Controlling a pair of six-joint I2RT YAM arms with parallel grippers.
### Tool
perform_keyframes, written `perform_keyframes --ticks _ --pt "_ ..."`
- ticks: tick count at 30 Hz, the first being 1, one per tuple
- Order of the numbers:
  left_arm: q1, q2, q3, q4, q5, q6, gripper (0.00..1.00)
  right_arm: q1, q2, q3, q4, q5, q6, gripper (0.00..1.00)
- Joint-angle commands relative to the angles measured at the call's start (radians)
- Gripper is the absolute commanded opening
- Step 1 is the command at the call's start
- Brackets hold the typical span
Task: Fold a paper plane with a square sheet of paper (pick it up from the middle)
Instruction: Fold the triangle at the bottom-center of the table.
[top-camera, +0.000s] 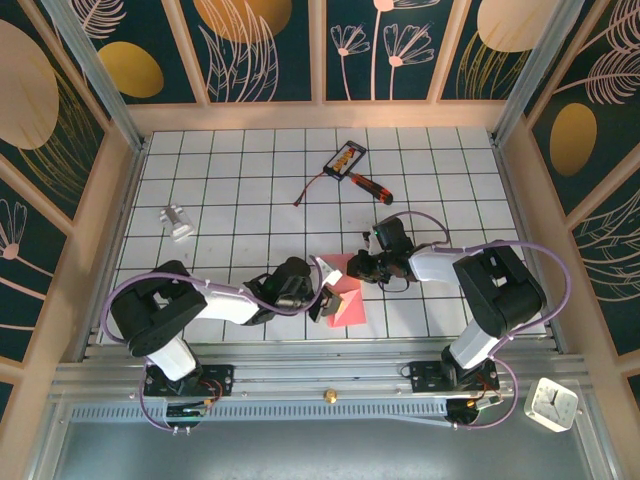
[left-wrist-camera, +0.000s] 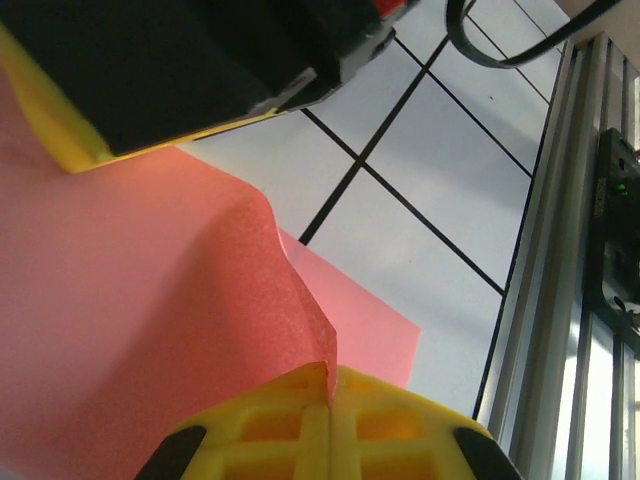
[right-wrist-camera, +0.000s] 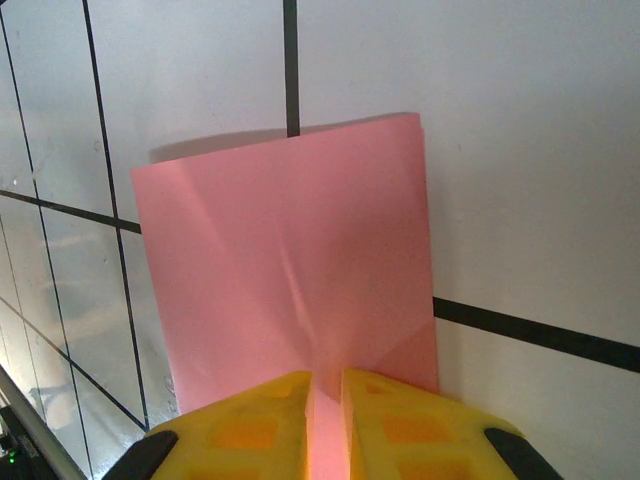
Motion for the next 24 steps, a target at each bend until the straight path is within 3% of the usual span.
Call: perform_keyframes --ticks 1,24 --pt "0.026 0.019 -0.031 0.064 0.055 -0.034 0.0 -0.003 0.03 0.009 -0.058 0.035 -0.031 0.18" --pt "0.118 0.101 -0.008 0.04 0.118 -0.074 0.0 0.013 0.052 0.029 -0.08 0.05 -0.053 0.19"
